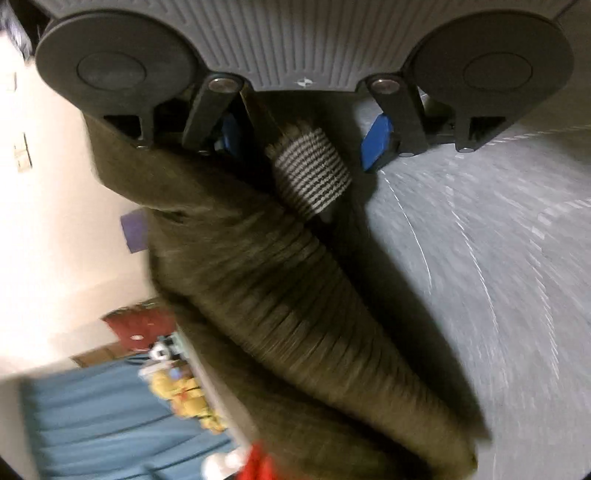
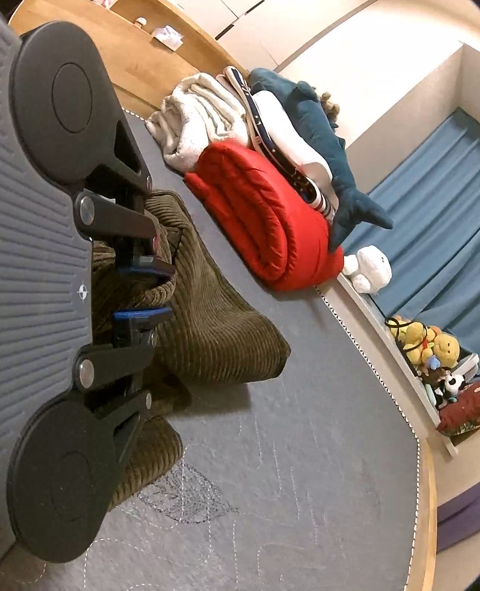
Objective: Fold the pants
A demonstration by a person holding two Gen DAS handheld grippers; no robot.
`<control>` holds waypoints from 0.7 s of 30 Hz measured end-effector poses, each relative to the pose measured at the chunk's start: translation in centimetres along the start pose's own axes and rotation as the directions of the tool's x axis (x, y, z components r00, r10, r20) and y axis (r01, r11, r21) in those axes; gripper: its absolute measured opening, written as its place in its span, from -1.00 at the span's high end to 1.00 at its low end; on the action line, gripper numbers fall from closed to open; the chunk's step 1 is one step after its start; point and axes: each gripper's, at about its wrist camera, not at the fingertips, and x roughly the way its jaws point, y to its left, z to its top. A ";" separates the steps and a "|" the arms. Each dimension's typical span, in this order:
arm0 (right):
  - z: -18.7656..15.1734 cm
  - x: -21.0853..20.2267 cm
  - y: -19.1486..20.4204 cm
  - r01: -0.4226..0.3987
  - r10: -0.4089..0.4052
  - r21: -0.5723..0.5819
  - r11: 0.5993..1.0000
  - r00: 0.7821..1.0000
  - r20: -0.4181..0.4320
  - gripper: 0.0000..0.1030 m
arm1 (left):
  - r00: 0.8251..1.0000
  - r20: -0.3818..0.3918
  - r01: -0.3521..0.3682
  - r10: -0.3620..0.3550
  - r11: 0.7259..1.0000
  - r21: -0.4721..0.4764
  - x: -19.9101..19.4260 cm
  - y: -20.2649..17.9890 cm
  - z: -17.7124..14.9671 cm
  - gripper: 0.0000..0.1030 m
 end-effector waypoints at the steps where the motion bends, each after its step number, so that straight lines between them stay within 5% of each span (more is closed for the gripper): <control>1: 0.1 0.1 0.1 0.002 -0.002 -0.006 1.000 1.000 -0.004 0.64 | 1.000 0.018 -0.005 0.005 1.000 0.017 0.5 -0.5 0.0 -0.18; 4: 0.2 0.1 0.3 0.014 -0.014 -0.011 1.000 1.000 -0.011 0.64 | 0.994 0.045 -0.102 0.096 0.980 0.173 -0.1 -3.3 0.1 0.32; 6: 0.1 0.2 0.6 0.016 -0.017 -0.032 0.999 0.999 -0.029 0.63 | 0.981 0.083 -0.194 0.178 0.945 0.264 -2.1 -5.0 0.1 0.40; 11: -1.6 0.6 2.9 -0.032 0.017 -0.135 0.990 0.993 -0.116 0.50 | 0.893 0.267 -0.433 0.363 0.854 0.289 -14.3 -5.7 1.3 0.50; 14: -2.7 0.6 4.1 -0.077 0.051 -0.156 0.985 0.985 -0.166 0.43 | 0.806 0.431 -0.527 0.405 0.823 0.212 -24.6 -4.4 0.9 0.50; 17: -3.0 -0.6 4.7 -0.086 0.063 -0.154 0.984 0.987 -0.146 0.28 | 0.732 0.471 -0.608 0.493 0.784 0.124 -32.0 -1.2 -1.4 0.50; 19: -3.1 -1.3 4.5 -0.045 0.025 -0.165 0.985 0.992 -0.124 0.26 | 0.705 0.457 -0.656 0.543 0.744 0.127 -33.6 1.1 -2.9 0.46; 21: -3.0 -2.1 4.2 0.037 -0.051 -0.160 0.986 0.995 -0.086 0.17 | 0.707 0.398 -0.675 0.585 0.726 0.132 -33.3 3.2 -3.2 0.39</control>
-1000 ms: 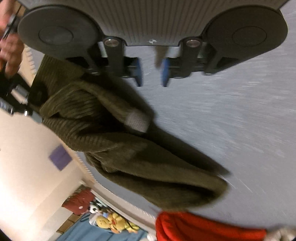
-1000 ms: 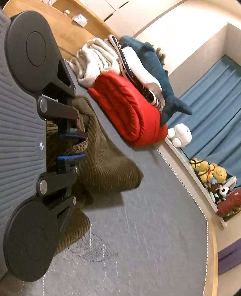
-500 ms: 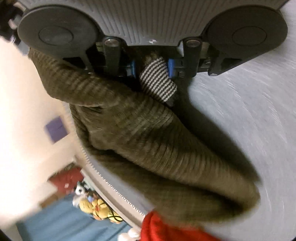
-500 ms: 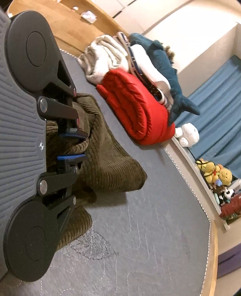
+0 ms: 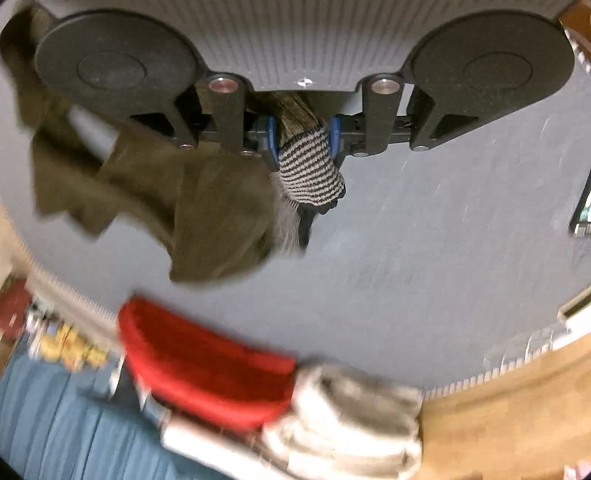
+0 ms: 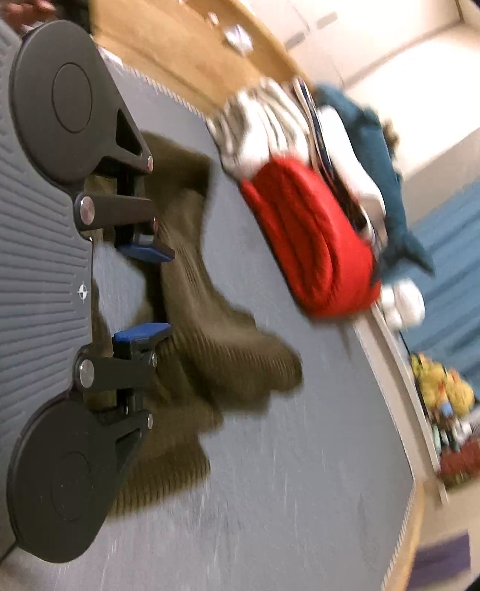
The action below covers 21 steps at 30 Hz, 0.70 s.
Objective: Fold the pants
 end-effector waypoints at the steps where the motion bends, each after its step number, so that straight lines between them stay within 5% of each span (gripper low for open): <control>1: 0.0 -0.5 -0.4 0.040 -0.040 0.014 0.999 0.999 0.020 0.11 | 0.999 -0.035 -0.014 0.013 1.000 -0.010 0.6 0.5 -0.7 0.34; 3: 0.1 -1.5 -1.5 0.132 -0.135 0.063 0.989 0.990 0.048 0.08 | 0.999 -0.047 -0.026 0.026 0.999 -0.017 0.3 1.5 -0.8 0.20; 6: -0.4 -3.3 -3.9 0.204 -0.216 0.159 0.966 0.974 0.063 0.06 | 0.995 0.054 -0.086 0.085 0.996 0.003 -1.5 -0.8 1.1 -0.06; 11: -1.5 -4.4 -5.8 0.271 -0.277 0.141 0.952 0.961 0.023 -0.03 | 0.971 0.214 0.095 -0.105 0.994 0.060 -2.9 -4.0 5.3 -0.29; 14: -2.1 -3.5 -5.6 0.293 -0.292 0.063 0.954 0.956 -0.023 -0.10 | 0.943 0.275 0.156 -0.185 0.980 0.127 -0.3 -5.4 4.3 -0.29; 15: -2.3 -3.0 -5.4 0.293 -0.291 0.035 0.956 0.956 -0.042 -0.10 | 0.949 0.270 0.122 -0.163 0.980 0.159 0.7 -6.2 3.8 -0.28; 16: -2.5 -2.4 -5.1 0.291 -0.290 0.004 0.957 0.955 -0.063 -0.10 | 0.972 0.206 0.079 -0.112 0.984 0.162 1.7 -6.8 3.5 -0.25; 17: -2.7 -1.5 -4.7 0.289 -0.291 -0.034 0.957 0.953 -0.087 -0.10 | 0.981 0.145 0.110 -0.130 0.984 0.140 2.7 -7.2 3.4 -0.25; 18: -2.9 -0.9 -4.5 0.287 -0.294 -0.071 0.955 0.950 -0.106 -0.11 | 0.978 0.117 0.160 -0.174 0.980 0.121 3.8 -7.8 3.4 -0.25; 21: -4.1 1.7 -3.4 0.291 -0.326 -0.203 0.935 0.930 -0.168 -0.11 | 0.981 0.100 0.152 -0.167 0.978 0.141 4.6 -8.6 3.1 -0.24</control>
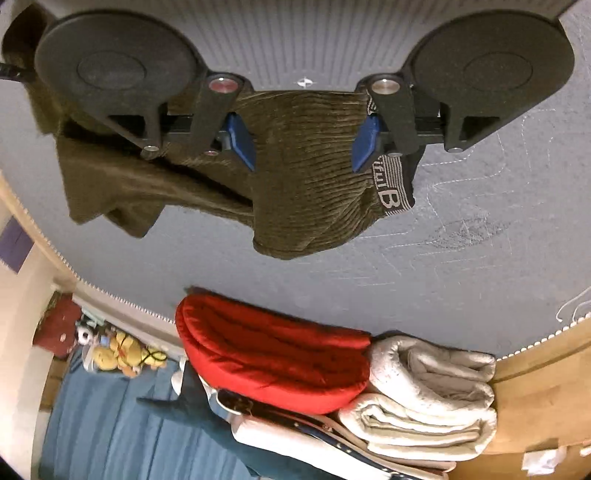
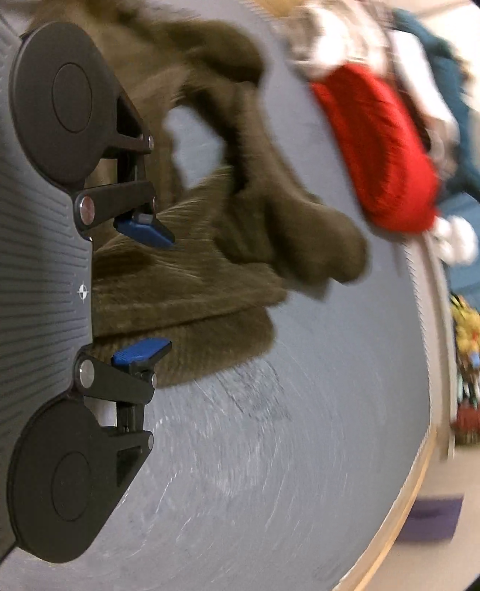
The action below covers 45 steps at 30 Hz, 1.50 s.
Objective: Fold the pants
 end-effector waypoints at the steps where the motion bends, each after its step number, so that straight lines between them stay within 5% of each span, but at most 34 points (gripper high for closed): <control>1: -0.2 0.7 0.6 0.014 -0.015 -0.040 0.999 1.000 -0.021 -0.10 | 1.000 0.001 0.017 -0.017 1.000 -0.006 -0.2 0.0 0.0 -0.24; 3: -0.7 1.5 1.4 0.057 -0.061 -0.113 0.992 0.997 -0.036 0.04 | 0.999 0.012 0.039 -0.039 0.999 -0.003 -0.5 0.2 0.0 -0.24; 4: -0.9 1.6 1.7 0.057 -0.063 -0.134 0.989 0.997 -0.039 0.43 | 0.999 0.020 0.041 -0.041 0.999 0.006 -0.9 0.3 -0.1 -0.24; 6: -1.0 0.9 1.8 0.034 -0.039 -0.147 0.988 0.999 -0.027 0.80 | 0.998 0.025 0.050 -0.050 0.999 0.011 -2.3 0.7 -0.2 -0.24; 12: -0.8 -7.2 -1.1 -0.012 0.020 -0.059 0.998 0.990 0.140 0.84 | 0.995 -0.018 0.101 -0.101 0.995 -0.007 -2.3 1.2 -0.6 -0.24; 15: -2.1 -12.3 -5.1 0.038 -0.052 0.075 0.996 0.979 0.197 0.84 | 0.989 -0.046 0.144 -0.143 0.989 0.021 -2.7 0.2 -1.1 -0.24; 18: -5.3 -15.0 -8.9 0.140 -0.172 0.215 0.966 0.976 0.136 0.84 | 0.972 -0.091 0.228 -0.219 0.968 0.107 -3.0 -1.9 -2.2 -0.24; 22: -9.1 -15.0 -12.2 0.071 -0.064 0.280 0.957 0.997 -0.035 0.76 | 0.928 -0.190 0.360 -0.322 0.906 0.223 -3.3 -5.3 -4.8 -0.24; 24: -9.2 -16.8 -13.5 0.065 -0.081 0.311 0.948 0.996 0.038 0.66 | 0.902 -0.237 0.416 -0.360 0.871 0.260 -3.5 -6.8 -6.2 -0.24; 27: -7.5 -19.5 -15.3 0.019 -0.089 0.357 0.934 0.979 0.182 0.13 | 0.890 -0.255 0.446 -0.379 0.840 0.308 -3.9 -8.6 -7.5 -0.24; 29: -6.0 -18.8 -15.6 -0.032 -0.049 0.346 0.938 0.974 0.223 0.02 | 0.895 -0.252 0.435 -0.367 0.843 0.316 -3.7 -8.7 -7.7 -0.24; 32: -3.8 -14.8 -13.8 -0.064 0.023 0.254 0.965 0.987 0.159 -0.02 | 0.904 -0.254 0.408 -0.344 0.872 0.271 -2.6 -7.9 -7.1 -0.24; 39: -1.7 -4.5 -6.9 0.057 -0.061 -0.077 0.995 0.997 -0.042 -0.24 | 0.915 -0.239 0.374 -0.325 0.905 0.201 -1.3 -4.9 -4.9 -0.24; 41: -2.0 -3.1 -6.3 0.111 -0.121 -0.137 0.984 0.990 -0.068 -0.16 | 0.917 -0.237 0.368 -0.321 0.910 0.191 -1.2 -4.6 -4.7 -0.24; 43: -2.5 -2.7 -6.4 0.108 -0.121 -0.153 0.982 0.989 -0.081 0.60 | 0.919 -0.236 0.362 -0.316 0.914 0.183 -1.0 -4.2 -4.6 -0.24; 45: -2.2 -3.2 -6.4 0.109 -0.120 -0.145 0.983 0.990 -0.069 0.76 | 0.921 -0.236 0.354 -0.310 0.918 0.178 -0.8 -4.1 -4.4 -0.24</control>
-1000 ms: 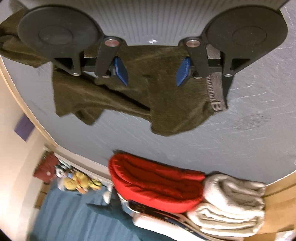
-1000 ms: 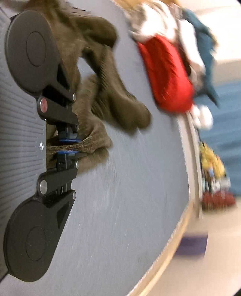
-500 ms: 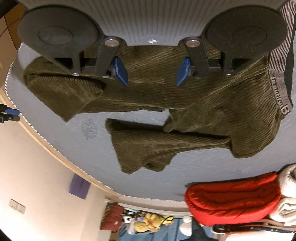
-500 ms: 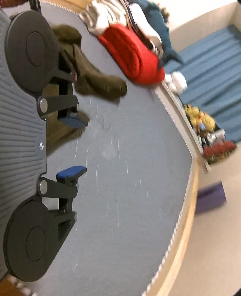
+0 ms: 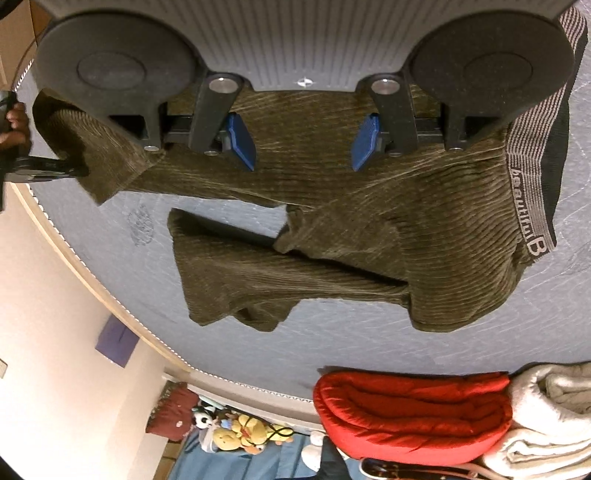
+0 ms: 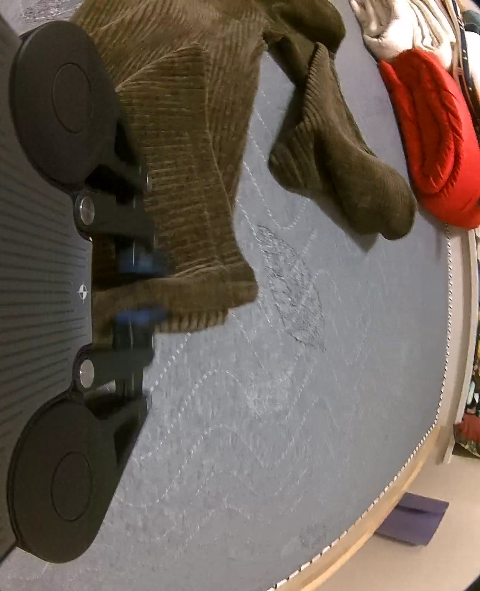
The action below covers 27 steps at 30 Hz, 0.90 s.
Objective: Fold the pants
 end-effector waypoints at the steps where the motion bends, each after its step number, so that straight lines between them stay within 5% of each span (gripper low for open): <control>1: 0.1 -0.7 -0.2 -0.021 0.021 0.001 1.000 1.000 0.019 0.79 | 1.000 -0.001 -0.002 0.002 1.000 -0.005 0.1 0.1 0.1 -0.24; 3: 0.4 -2.9 -1.4 -0.062 0.058 0.038 0.997 0.993 0.103 0.82 | 1.000 -0.003 -0.001 0.001 1.000 -0.015 0.1 0.1 0.3 -0.24; 6: 0.5 -8.3 -7.4 -0.091 -0.020 0.333 0.939 0.949 0.316 0.83 | 1.000 0.010 0.015 -0.015 1.000 -0.011 -0.3 -0.3 0.6 -0.24; 8: -1.9 -11.3 -12.9 -0.063 -0.232 0.609 0.790 0.890 0.393 0.82 | 1.000 0.019 0.024 -0.024 1.000 0.001 -0.7 -0.6 0.6 -0.24; 10: -5.2 -12.0 -16.9 -0.001 -0.393 0.786 0.618 0.866 0.309 0.77 | 0.999 0.023 0.027 -0.027 1.000 0.008 -1.0 -0.5 0.6 -0.24; 11: -6.9 -11.2 -18.6 0.037 -0.404 0.836 0.548 0.887 0.226 0.71 | 0.999 0.023 0.024 -0.024 1.000 0.006 -1.0 -0.3 0.6 -0.24; 13: -9.7 -8.8 -20.9 0.071 -0.317 0.871 0.486 0.943 0.100 0.66 | 1.000 0.017 0.016 -0.016 1.000 -0.011 -1.2 0.6 0.5 -0.24; 16: -12.4 -7.2 -22.3 0.093 -0.259 0.900 0.425 0.966 0.023 0.52 | 1.000 0.007 -0.004 0.004 0.999 -0.054 -1.9 2.5 0.6 -0.24; 21: -13.2 -7.2 -22.6 0.091 -0.254 0.898 0.430 0.967 0.024 0.20 | 0.996 0.039 -0.069 0.076 0.985 -0.159 -4.7 8.3 1.3 -0.24; 24: -13.4 -6.9 -22.5 0.075 -0.250 0.914 0.399 0.968 0.030 0.20 | 0.991 -0.051 -0.133 0.124 0.953 -0.272 -5.2 13.9 1.4 -0.24; 27: -12.7 -6.5 -22.5 0.084 -0.257 0.907 0.414 0.966 0.028 0.20 | 0.981 -0.119 -0.182 0.151 0.930 -0.320 -5.3 18.0 -0.1 -0.29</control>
